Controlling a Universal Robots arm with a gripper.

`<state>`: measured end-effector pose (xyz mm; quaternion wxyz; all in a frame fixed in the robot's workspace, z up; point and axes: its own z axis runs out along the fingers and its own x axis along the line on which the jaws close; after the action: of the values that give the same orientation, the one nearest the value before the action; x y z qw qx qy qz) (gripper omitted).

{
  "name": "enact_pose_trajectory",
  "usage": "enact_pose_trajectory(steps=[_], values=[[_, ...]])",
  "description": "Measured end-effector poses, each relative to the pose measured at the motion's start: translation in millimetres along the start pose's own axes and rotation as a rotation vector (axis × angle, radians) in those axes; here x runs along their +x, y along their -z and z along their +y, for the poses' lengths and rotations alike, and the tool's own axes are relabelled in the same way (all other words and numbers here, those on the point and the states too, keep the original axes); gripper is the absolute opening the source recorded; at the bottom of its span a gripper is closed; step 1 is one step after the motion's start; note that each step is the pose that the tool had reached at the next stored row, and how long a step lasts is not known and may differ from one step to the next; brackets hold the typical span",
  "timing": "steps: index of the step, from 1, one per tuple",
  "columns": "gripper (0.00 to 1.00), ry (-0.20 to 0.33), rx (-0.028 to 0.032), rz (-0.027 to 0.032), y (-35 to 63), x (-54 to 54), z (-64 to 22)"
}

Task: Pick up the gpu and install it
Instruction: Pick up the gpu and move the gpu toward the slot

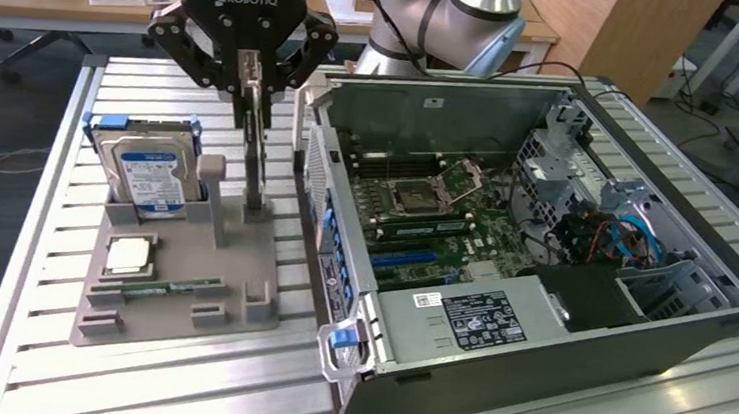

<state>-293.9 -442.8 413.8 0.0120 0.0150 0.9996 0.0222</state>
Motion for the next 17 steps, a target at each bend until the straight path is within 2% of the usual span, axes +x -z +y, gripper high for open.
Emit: enact_pose_trajectory(steps=[10, 17], values=[[0.27, 0.0, 0.0001, 0.0002, 2.4, -1.7, 0.1], [0.27, 0.0, 0.0001, 0.0001, 4.2, -11.6, 0.6]])
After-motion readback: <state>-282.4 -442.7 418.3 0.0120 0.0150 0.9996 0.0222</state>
